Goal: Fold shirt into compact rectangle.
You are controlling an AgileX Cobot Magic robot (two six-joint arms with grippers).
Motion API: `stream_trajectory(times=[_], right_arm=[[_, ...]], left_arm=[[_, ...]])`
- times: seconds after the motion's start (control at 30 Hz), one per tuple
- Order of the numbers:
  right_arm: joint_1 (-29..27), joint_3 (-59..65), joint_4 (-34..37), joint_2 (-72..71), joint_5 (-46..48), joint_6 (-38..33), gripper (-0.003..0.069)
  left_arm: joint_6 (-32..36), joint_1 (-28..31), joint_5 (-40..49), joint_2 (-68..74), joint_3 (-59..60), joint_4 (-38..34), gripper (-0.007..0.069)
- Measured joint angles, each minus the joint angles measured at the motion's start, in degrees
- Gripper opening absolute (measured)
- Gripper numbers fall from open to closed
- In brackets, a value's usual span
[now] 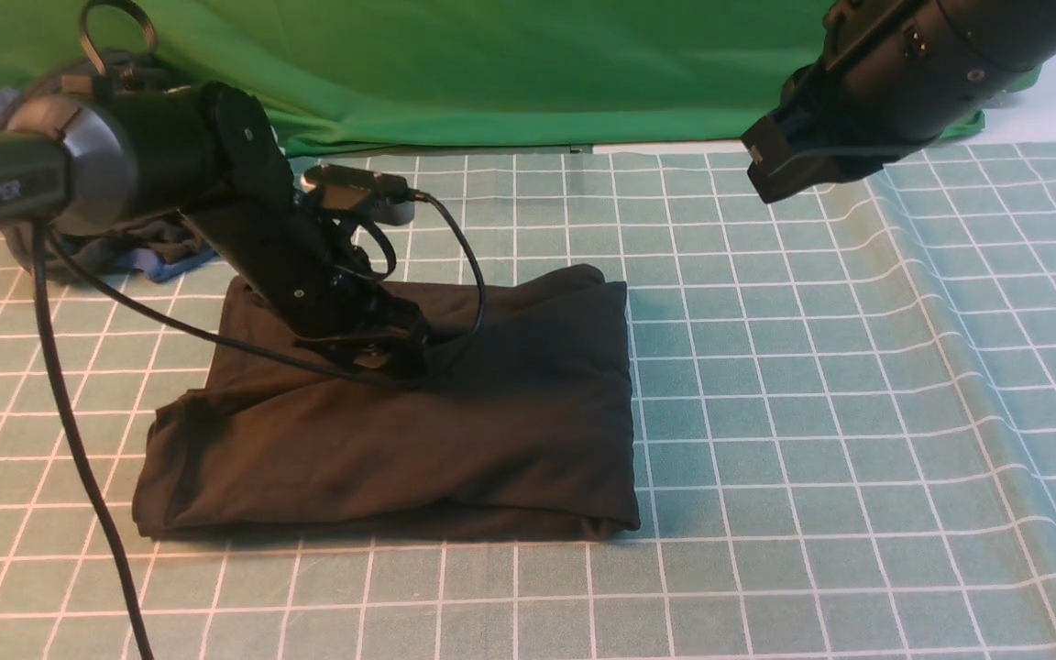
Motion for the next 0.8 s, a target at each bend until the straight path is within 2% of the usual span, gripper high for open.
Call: stream_trajectory(times=[0.07, 0.1, 0.17, 0.2, 0.23, 0.37, 0.8], right_arm=[[0.0, 0.0, 0.0, 0.0, 0.0, 0.0, 0.0021], [0.0, 0.0, 0.0, 0.0, 0.0, 0.0, 0.0021], [0.0, 0.0, 0.0, 0.0, -0.2, 0.0, 0.0021], [0.0, 0.0, 0.0, 0.0, -0.4, 0.0, 0.0021], [0.0, 0.0, 0.0, 0.0, -0.5, 0.0, 0.0021], [0.0, 0.0, 0.0, 0.0, -0.5, 0.0, 0.0021], [0.0, 0.0, 0.0, 0.0, -1.1, 0.0, 0.0024]], left_arm=[[0.0, 0.0, 2.5, 0.0, -0.1, 0.1, 0.0300], [0.1, 0.0, 2.9, 0.0, -0.1, 0.1, 0.0279], [0.7, 0.0, 4.1, 0.0, -0.1, 0.5, 0.0179], [1.3, 0.0, 4.4, 0.0, -0.1, 1.1, 0.0100], [1.3, 0.0, 4.4, 0.0, -0.1, 1.4, 0.0062], [0.3, 0.0, 4.0, -0.1, -0.1, 2.9, 0.0018], [-0.2, 0.0, 1.3, -5.3, -0.1, 7.3, 0.0015]])
